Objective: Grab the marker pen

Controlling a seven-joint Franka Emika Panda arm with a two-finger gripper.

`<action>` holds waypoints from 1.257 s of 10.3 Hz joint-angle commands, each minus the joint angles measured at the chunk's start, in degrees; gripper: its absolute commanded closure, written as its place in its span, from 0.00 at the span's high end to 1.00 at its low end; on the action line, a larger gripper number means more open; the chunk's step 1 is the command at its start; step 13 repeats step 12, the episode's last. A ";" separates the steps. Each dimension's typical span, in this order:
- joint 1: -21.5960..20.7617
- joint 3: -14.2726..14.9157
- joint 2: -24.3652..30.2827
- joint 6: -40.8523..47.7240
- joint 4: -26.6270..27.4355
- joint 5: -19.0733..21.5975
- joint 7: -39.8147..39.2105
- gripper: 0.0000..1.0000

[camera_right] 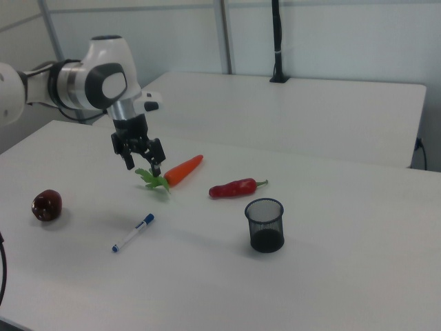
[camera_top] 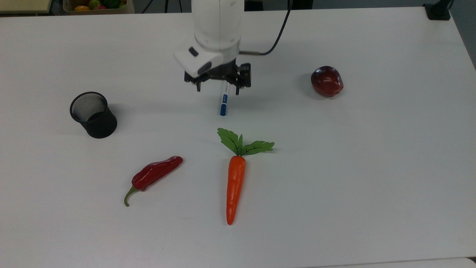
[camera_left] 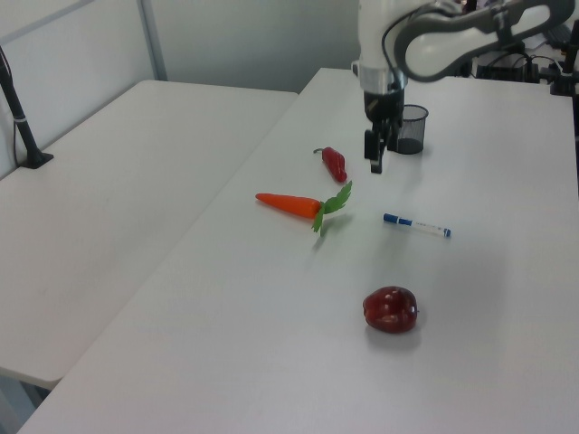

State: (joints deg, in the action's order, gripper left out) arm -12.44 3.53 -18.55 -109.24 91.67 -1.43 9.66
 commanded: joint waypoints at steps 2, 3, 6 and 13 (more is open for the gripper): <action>-1.10 1.03 9.91 7.44 1.41 -2.43 -0.34 1.00; -1.10 1.12 11.67 9.37 1.49 -2.43 -1.47 1.00; 0.56 1.65 16.43 14.47 1.50 -2.00 -6.30 1.00; 5.58 1.30 19.78 19.15 1.41 -1.11 -14.58 1.00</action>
